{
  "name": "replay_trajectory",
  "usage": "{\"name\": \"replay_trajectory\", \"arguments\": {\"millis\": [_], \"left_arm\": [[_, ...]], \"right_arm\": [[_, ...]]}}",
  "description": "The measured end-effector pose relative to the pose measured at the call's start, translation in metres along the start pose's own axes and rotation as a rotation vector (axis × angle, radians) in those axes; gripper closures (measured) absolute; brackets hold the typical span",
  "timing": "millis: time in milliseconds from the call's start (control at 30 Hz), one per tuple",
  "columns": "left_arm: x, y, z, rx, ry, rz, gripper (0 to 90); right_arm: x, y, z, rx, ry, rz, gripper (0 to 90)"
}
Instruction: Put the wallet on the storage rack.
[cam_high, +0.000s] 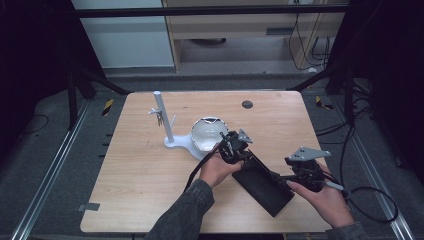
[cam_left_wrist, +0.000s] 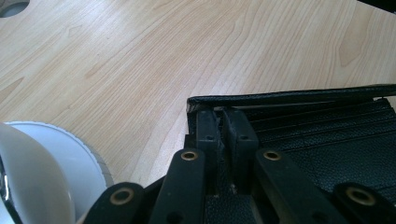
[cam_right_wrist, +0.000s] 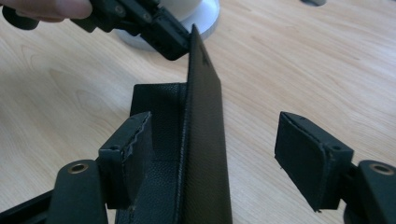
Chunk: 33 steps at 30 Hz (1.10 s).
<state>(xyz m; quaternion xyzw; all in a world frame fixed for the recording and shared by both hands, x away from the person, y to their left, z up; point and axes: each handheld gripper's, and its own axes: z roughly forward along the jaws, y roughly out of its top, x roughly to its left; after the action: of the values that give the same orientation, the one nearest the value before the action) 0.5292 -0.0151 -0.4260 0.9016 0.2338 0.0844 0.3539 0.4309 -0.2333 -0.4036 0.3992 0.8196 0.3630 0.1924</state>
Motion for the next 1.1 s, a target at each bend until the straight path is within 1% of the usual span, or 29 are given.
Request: {"name": "replay_trajectory", "arguments": {"millis": [67, 233, 267, 400, 533, 800, 900, 1000, 1100], "left_arm": [[0.001, 0.001, 0.001, -0.002, -0.005, -0.009, 85.1], [0.0, 0.006, 0.005, -0.002, -0.004, -0.008, 84.5], [0.0, 0.006, 0.005, -0.001, -0.005, -0.006, 84.3], [0.0, 0.006, 0.007, 0.001, -0.005, -0.009, 84.0], [0.001, 0.008, 0.008, 0.001, -0.009, -0.014, 83.9], [-0.001, 0.012, 0.012, -0.002, -0.014, -0.016, 83.1], [-0.002, 0.013, 0.014, 0.004, -0.014, -0.012, 82.8], [-0.002, 0.012, 0.014, 0.008, -0.013, -0.01, 82.6], [-0.002, 0.012, 0.014, 0.005, -0.015, -0.011, 82.5]], "right_arm": [[0.001, 0.003, 0.004, 0.025, 0.005, -0.016, 28.1], [0.002, 0.008, 0.015, 0.08, 0.014, -0.041, 28.6], [0.002, 0.009, 0.017, 0.1, 0.011, -0.05, 28.7], [-0.003, 0.009, 0.025, 0.145, 0.006, -0.064, 30.4], [-0.007, 0.006, 0.033, 0.186, 0.005, -0.067, 32.7], [-0.012, 0.0, 0.043, 0.232, 0.017, -0.063, 36.5], [-0.014, -0.001, 0.046, 0.249, 0.022, -0.071, 38.1], [-0.013, -0.002, 0.048, 0.266, 0.028, -0.064, 41.0], [-0.014, -0.002, 0.049, 0.275, 0.032, -0.07, 43.8]]}}
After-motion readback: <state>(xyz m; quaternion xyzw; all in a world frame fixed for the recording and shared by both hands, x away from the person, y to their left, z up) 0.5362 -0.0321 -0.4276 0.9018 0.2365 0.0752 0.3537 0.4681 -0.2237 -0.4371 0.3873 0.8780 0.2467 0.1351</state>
